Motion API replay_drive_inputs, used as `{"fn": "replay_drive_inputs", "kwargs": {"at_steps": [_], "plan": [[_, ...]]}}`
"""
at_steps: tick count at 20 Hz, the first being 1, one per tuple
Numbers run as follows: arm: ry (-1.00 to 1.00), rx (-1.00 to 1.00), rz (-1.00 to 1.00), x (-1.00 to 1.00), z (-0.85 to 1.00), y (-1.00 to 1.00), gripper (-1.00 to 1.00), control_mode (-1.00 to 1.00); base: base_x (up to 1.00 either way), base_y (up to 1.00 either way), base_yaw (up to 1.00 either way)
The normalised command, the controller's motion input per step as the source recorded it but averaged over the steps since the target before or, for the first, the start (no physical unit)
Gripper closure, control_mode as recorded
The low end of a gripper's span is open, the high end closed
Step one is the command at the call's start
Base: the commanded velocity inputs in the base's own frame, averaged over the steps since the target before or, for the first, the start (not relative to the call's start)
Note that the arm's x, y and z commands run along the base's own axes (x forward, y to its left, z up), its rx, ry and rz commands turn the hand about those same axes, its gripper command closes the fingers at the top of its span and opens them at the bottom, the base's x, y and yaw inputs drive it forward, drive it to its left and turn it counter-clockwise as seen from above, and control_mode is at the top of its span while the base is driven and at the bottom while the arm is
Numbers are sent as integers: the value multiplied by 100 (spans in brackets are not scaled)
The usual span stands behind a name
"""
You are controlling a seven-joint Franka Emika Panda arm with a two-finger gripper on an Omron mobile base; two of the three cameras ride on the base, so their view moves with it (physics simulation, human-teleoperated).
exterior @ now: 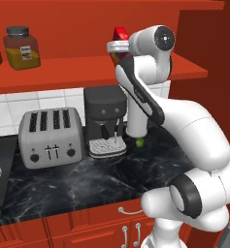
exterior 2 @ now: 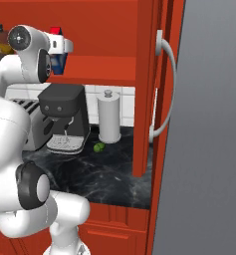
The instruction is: Pick the honey bottle and boxed food from the counter and place them in the cabinets closest to them.
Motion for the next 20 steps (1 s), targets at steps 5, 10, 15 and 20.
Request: {"fn": "replay_drive_inputs", "kwargs": {"at_steps": [5, 10, 15, 20], "plan": [[0, 0, 0, 16, -2, 0, 100, -100, 0, 0, 0], [0, 0, -1, 24, -6, 0, 100, -100, 0, 0, 0], [0, 0, -1, 30, -7, 0, 100, -100, 0, 0, 0], [0, 0, -1, 23, -12, 0, 100, -100, 0, 0, 0]]}}
